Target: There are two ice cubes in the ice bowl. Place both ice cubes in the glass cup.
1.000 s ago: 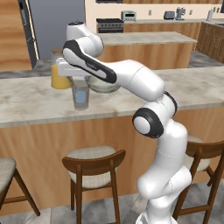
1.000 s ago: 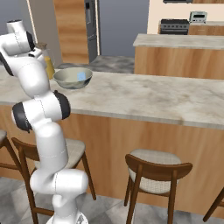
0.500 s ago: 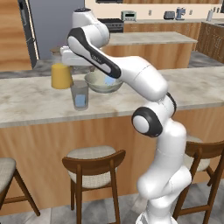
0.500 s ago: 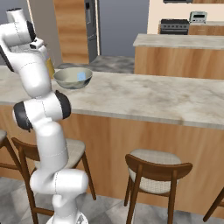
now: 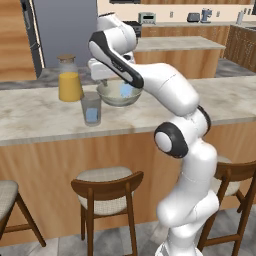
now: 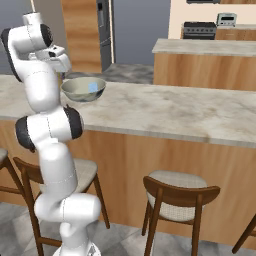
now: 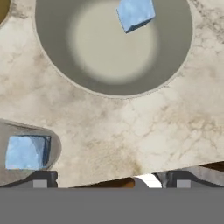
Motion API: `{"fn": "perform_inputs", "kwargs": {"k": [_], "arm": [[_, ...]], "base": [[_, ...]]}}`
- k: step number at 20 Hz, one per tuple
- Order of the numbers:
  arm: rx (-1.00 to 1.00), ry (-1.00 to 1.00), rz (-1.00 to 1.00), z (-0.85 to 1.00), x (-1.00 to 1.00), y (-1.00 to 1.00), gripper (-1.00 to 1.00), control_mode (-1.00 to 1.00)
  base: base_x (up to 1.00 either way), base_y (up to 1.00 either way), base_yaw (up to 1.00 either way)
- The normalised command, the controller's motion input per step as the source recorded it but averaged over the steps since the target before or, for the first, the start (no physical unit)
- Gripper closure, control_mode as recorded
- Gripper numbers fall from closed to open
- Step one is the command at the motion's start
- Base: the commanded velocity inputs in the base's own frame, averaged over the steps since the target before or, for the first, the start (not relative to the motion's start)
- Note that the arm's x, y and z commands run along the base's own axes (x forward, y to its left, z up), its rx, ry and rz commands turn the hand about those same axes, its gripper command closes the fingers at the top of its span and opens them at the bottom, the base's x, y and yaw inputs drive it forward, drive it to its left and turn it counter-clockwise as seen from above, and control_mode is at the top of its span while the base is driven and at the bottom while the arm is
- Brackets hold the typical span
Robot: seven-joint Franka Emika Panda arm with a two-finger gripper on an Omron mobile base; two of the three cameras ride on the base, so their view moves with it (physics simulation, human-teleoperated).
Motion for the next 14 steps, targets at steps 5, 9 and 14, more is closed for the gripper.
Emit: {"fn": "perform_inputs", "kwargs": {"k": [5, 9, 14], "arm": [[0.08, -0.18, 0.00, -0.54, -0.65, -0.94, -1.00, -1.00], [0.11, -0.27, -0.02, 0.23, 0.28, -0.34, -1.00, -1.00], [0.04, -0.13, -0.07, 0.28, 0.67, -0.01, -1.00, -1.00]], "base": [[0.00, 0.00, 0.00], [0.00, 0.00, 0.00], [0.00, 0.00, 0.00]]}}
